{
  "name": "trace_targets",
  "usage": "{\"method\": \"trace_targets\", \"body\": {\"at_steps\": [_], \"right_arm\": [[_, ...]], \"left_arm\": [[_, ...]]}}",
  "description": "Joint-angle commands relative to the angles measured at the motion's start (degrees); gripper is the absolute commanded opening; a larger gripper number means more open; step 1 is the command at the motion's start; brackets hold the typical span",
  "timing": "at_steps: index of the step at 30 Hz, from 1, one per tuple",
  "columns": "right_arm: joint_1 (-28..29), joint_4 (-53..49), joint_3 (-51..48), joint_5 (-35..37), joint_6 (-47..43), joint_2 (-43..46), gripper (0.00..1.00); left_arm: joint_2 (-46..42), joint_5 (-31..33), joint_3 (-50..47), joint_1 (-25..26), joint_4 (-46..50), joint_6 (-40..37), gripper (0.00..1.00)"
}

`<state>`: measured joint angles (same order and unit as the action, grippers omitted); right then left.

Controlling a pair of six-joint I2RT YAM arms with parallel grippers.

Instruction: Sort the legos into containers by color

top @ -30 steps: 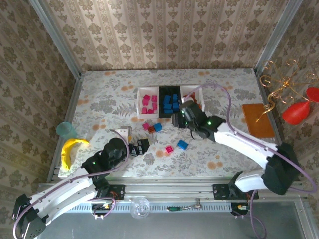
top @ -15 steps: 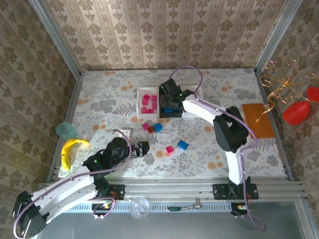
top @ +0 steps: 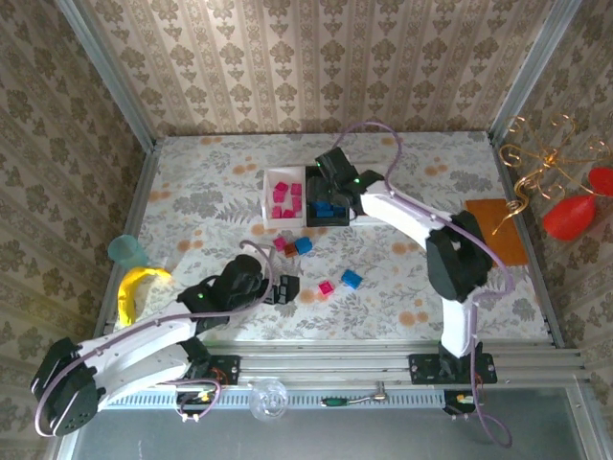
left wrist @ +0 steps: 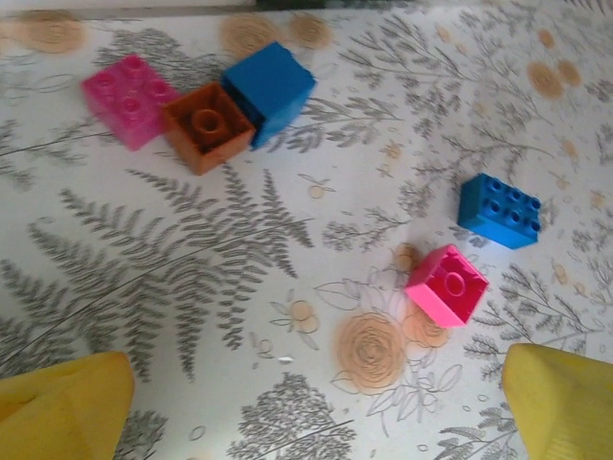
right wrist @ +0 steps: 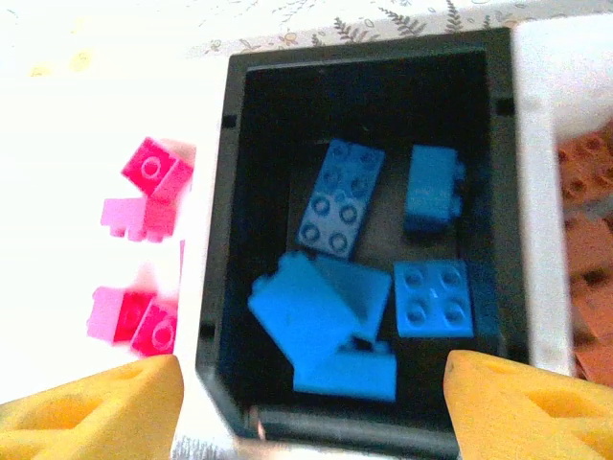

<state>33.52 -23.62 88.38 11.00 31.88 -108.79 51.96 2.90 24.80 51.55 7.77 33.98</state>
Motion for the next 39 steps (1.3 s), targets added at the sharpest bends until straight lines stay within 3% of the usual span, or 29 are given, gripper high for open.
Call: {"method": "trace_targets", "body": {"at_steps": [1, 9, 15, 25, 39], "right_arm": [[1.3, 3.2, -7.3, -1.1, 1.3, 8.6, 0.74], [2.3, 6.9, -28.1, -0.6, 3.6, 24.5, 0.74], [2.3, 6.2, -36.6, 1.8, 4.7, 34.8, 0.75], [2.2, 5.3, -40.1, 4.1, 5.0, 41.5, 0.76], [1.7, 5.9, -41.0, 4.7, 5.1, 41.9, 0.77]], "left_arm": [[4.9, -3.7, 4.0, 1.7, -2.8, -4.1, 0.99], [22.4, -4.6, 13.1, 7.0, -3.8, -8.2, 0.95], [32.6, -3.0, 19.2, 9.0, -2.6, -10.8, 0.89], [43.9, -0.2, 27.0, 11.0, 2.8, -13.7, 0.75], [45.6, 3.0, 25.6, 13.1, 1.7, -14.5, 0.53]]}}
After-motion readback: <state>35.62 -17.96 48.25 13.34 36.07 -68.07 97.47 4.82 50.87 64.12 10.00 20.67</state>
